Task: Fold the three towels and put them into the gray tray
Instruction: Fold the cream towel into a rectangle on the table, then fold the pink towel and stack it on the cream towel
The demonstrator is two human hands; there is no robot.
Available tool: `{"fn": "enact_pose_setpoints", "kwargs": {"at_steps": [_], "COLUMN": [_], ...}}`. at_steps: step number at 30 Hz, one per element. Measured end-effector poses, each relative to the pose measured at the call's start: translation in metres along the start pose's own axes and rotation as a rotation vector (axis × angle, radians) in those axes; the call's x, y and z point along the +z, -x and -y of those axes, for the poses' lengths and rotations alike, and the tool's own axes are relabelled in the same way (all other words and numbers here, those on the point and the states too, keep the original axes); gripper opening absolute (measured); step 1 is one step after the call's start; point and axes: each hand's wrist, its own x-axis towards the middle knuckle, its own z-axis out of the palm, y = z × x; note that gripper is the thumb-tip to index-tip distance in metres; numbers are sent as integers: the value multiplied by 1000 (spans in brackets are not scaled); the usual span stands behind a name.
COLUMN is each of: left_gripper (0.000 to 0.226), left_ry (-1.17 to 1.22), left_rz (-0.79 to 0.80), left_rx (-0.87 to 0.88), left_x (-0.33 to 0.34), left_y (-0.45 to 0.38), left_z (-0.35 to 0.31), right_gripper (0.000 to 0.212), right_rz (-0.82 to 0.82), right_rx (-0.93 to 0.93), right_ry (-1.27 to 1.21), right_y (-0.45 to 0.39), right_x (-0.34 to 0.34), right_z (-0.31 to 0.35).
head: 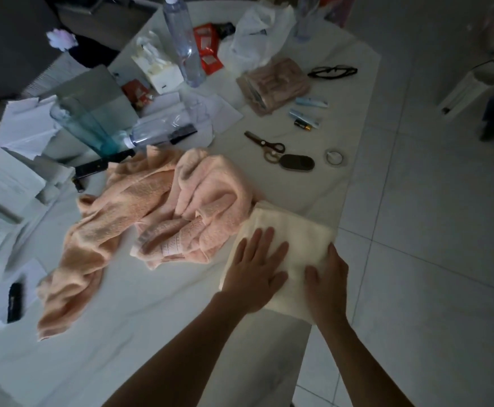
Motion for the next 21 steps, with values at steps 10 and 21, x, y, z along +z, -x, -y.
{"fn": "enact_pose_setpoints", "kwargs": {"at_steps": [10,21], "left_gripper": [80,27], "left_ry": [311,809], "left_rz": [-526,-738], "left_rx": [-511,-662], "left_x": [-84,-117], "left_y": [-7,143], "left_z": [60,32], "right_gripper": [63,41], "right_rz": [-61,761], "right_rx": [-172,463], "right_ry": [10,-632], "right_y": [2,36], "right_x": [-11,42], "right_z": [31,100]}}
